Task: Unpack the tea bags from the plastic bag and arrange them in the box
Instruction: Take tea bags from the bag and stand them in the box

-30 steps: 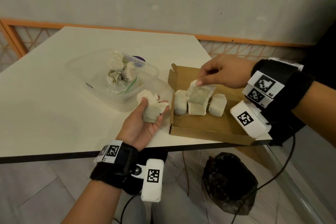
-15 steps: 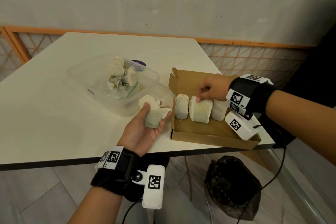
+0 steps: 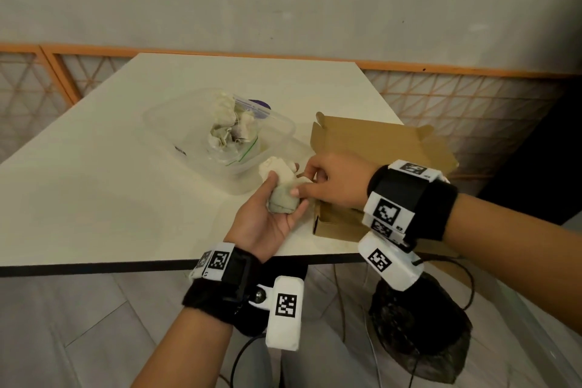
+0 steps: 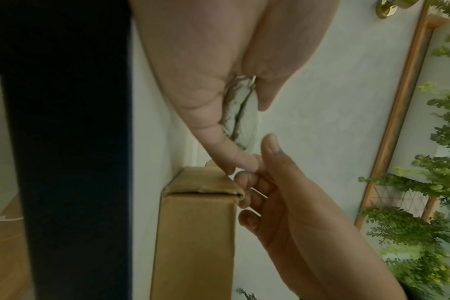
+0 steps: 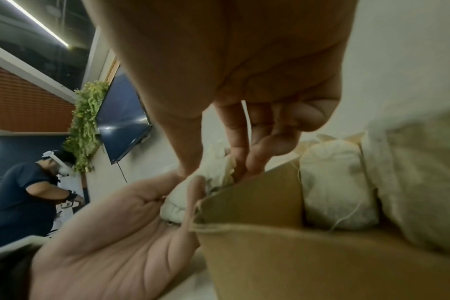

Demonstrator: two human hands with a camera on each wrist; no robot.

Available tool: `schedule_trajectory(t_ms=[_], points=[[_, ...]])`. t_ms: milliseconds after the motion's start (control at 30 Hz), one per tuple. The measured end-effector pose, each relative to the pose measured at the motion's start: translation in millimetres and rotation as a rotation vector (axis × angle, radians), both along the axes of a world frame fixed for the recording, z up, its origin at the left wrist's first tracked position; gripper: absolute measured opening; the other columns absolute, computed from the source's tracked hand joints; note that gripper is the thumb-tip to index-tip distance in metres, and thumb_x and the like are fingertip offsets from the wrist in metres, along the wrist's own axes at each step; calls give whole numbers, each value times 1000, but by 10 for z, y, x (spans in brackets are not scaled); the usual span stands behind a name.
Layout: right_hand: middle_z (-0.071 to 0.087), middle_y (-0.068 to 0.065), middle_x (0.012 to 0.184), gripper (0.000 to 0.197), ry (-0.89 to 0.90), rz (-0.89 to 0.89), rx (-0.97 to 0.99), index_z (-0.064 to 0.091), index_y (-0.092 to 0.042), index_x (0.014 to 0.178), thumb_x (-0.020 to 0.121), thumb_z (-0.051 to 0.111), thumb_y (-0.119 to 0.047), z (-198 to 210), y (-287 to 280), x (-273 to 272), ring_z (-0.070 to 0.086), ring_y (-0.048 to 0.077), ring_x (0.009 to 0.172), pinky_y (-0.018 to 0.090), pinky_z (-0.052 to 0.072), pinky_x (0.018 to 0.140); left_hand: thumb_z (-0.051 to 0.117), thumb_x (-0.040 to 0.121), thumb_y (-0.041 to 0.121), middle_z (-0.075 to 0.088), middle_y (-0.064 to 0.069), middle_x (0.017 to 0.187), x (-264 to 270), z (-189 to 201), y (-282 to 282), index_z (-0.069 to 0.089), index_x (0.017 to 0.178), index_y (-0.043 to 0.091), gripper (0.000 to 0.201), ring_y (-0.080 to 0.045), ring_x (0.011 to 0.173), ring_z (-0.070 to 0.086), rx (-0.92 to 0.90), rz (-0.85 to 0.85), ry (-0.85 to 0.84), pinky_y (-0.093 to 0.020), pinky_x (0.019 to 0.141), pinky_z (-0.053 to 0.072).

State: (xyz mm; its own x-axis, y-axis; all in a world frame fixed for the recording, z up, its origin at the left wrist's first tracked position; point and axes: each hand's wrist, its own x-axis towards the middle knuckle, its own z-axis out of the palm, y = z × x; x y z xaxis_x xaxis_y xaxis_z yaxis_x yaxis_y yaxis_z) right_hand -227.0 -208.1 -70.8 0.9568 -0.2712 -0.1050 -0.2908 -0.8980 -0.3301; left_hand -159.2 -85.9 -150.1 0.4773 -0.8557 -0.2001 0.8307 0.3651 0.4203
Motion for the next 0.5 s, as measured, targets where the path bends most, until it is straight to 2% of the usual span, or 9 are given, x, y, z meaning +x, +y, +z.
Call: schedule_trajectory(t_ms=[100,233,300,400,467,500], points=[[47,-6,65,31,-5,-50,98,63,-8,95,82,67,-36,-30,-12,70,43,8,59,21,35,56,37,100,32,72,-14,98,-1,1,5,59,110,5,36,-15,75,71,-6,14,-4,-27,72,57],[61,-1,73,11,-92,-72,450,61,-16,80,81,70,-21,47,-81,38,55,13,67,20,46,64,40,98,31,68,-19,111,16,-21,16,53,126,2,42,-26,92,71,-1,12,10,-30,80,55],[61,0,73,12,-177,-69,615,58,-16,77,80,69,-12,99,-98,-6,56,10,66,12,45,57,41,97,28,66,-20,117,30,-42,10,56,124,1,41,-29,100,68,-12,21,9,-31,85,51],[60,5,69,18,-230,-59,771,54,-12,77,80,65,1,123,-110,-42,58,8,57,12,44,47,43,93,40,68,-18,112,22,-18,5,71,108,3,48,-27,97,69,-33,-1,-37,-28,78,55],[59,6,67,19,-214,-62,716,52,-11,78,81,65,3,93,-124,-30,59,6,52,12,44,46,48,84,50,68,-17,112,4,16,12,74,104,6,54,-24,96,69,-35,-28,-89,-25,72,56],[59,5,66,19,-207,-59,683,52,-11,78,81,64,3,68,-131,-16,60,4,50,12,45,46,51,82,50,67,-17,113,-4,23,14,73,106,6,54,-23,96,69,-29,-33,-109,-23,71,56]])
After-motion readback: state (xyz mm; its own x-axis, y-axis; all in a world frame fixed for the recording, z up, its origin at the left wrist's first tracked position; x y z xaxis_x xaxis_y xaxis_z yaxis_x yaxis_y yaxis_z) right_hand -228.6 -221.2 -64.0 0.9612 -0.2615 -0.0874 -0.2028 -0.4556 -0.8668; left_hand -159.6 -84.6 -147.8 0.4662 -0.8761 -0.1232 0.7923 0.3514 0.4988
